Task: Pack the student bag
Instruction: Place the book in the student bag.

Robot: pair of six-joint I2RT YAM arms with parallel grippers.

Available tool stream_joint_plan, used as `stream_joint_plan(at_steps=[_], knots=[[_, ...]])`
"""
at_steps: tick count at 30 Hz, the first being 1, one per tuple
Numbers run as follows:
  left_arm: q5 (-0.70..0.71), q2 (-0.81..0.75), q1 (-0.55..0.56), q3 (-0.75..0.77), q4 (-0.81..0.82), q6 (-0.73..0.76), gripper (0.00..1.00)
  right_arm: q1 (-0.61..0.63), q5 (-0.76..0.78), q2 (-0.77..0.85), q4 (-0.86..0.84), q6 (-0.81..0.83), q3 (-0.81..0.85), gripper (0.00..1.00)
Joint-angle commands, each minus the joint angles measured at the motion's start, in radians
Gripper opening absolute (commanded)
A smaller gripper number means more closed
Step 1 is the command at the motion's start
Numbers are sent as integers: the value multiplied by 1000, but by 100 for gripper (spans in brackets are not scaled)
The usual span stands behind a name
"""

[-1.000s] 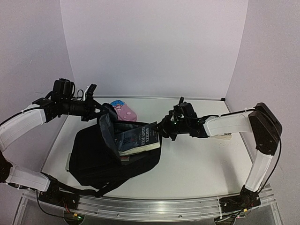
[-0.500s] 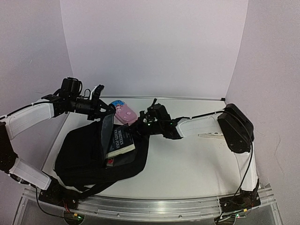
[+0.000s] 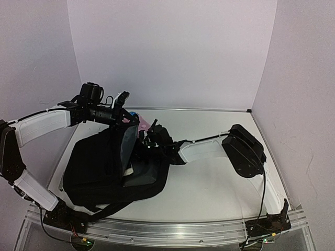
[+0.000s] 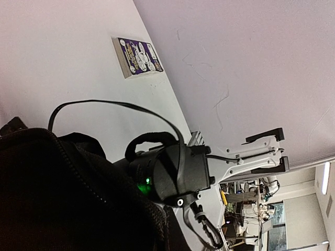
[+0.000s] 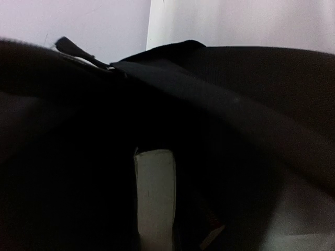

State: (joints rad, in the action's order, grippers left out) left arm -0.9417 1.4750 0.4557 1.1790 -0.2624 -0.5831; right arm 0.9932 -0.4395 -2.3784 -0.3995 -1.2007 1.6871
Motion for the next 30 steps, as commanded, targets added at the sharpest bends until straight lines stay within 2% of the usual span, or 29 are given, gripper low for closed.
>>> stream_joint_plan(at_steps=[1, 5, 14, 17, 20, 25, 30], knots=[[-59, -10, 16, 76, 168, -30, 0, 15, 51, 27, -57, 46, 12, 16], [-21, -38, 12, 71, 124, -5, 0, 13, 167, 164, 53, 182, -69, 46], [41, -129, -36, -33, 37, 15, 0, 8, 482, 488, 434, 440, -192, 83], [49, -142, -39, -60, 26, 11, 0, -14, 560, 563, 535, 470, -235, 90], [52, -146, -41, -72, 26, 5, 0, -55, 565, 595, 582, 485, -280, 92], [54, -143, -41, -76, 25, 1, 0, -114, 489, 563, 626, 533, -303, 93], [60, -140, -41, -79, 22, 2, 0, -117, 394, 475, 658, 595, -263, 92]])
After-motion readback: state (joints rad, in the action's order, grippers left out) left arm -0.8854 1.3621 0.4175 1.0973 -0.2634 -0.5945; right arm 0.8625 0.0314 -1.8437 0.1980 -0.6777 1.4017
